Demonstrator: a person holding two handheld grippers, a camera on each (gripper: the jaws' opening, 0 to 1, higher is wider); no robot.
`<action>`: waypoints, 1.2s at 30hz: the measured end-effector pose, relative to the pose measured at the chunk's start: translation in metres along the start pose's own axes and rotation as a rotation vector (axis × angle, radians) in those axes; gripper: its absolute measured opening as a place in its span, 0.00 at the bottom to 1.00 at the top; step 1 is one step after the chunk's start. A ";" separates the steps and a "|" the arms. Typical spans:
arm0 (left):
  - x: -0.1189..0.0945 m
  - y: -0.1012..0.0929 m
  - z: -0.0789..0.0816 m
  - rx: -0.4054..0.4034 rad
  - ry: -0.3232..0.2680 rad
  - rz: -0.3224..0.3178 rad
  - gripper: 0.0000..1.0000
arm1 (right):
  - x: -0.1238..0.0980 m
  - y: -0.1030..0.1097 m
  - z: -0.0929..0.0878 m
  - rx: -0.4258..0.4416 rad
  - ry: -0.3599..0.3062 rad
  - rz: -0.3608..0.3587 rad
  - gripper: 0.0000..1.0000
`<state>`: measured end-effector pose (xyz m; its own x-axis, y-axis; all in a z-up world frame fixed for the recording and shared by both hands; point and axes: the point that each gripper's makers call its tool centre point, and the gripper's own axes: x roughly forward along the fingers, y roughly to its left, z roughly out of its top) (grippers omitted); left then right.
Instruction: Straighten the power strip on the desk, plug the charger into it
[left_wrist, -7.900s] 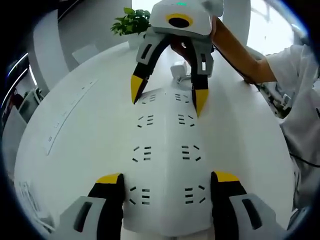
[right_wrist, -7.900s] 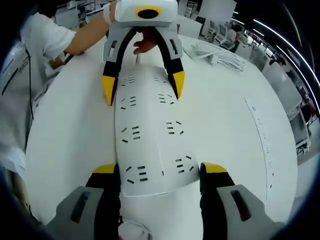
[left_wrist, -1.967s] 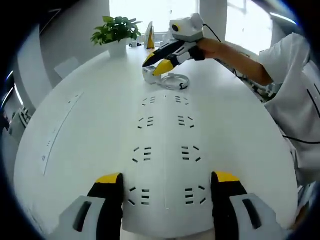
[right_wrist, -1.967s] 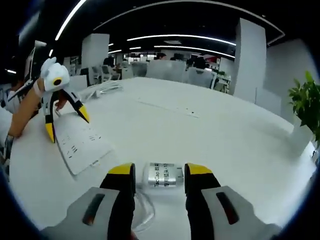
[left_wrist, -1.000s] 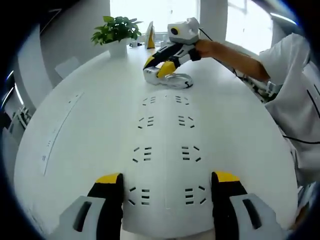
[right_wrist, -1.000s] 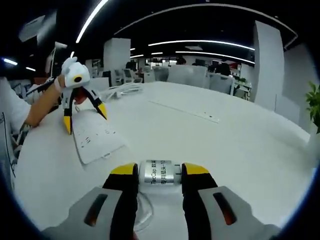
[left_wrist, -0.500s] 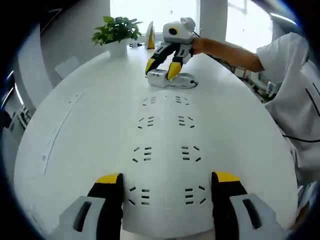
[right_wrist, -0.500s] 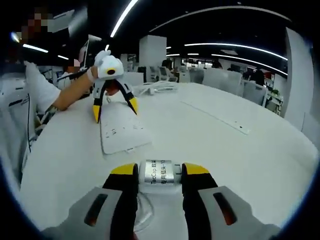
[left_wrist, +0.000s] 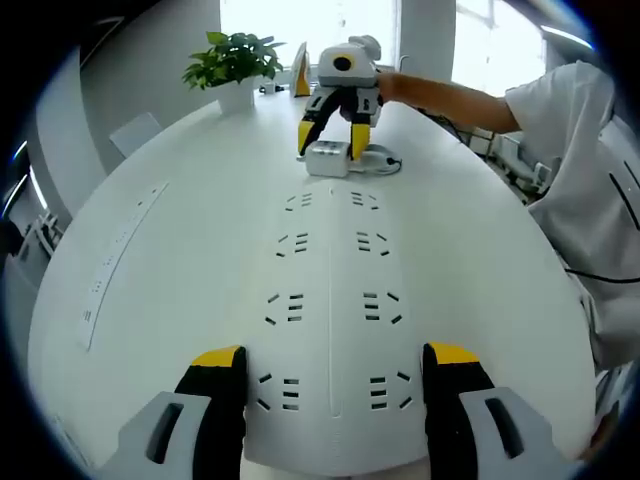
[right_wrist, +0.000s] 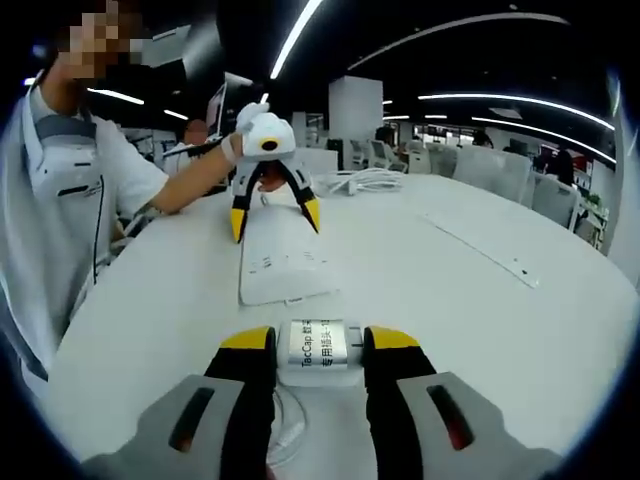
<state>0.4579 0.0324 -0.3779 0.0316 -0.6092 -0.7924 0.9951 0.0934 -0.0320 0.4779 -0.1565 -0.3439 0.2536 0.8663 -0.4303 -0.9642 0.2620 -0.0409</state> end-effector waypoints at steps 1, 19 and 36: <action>0.000 0.000 0.000 0.000 0.000 0.000 0.73 | 0.001 0.000 0.000 -0.003 0.004 -0.003 0.34; 0.000 0.001 0.000 0.002 -0.004 0.000 0.73 | -0.050 0.000 0.037 0.278 -0.107 -0.751 0.49; -0.001 0.001 0.002 0.002 -0.004 -0.001 0.73 | -0.017 -0.016 -0.018 0.570 -0.098 -1.113 0.42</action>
<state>0.4592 0.0316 -0.3757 0.0307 -0.6125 -0.7899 0.9953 0.0911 -0.0319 0.4878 -0.1838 -0.3524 0.9360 0.0787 -0.3431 -0.0592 0.9960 0.0672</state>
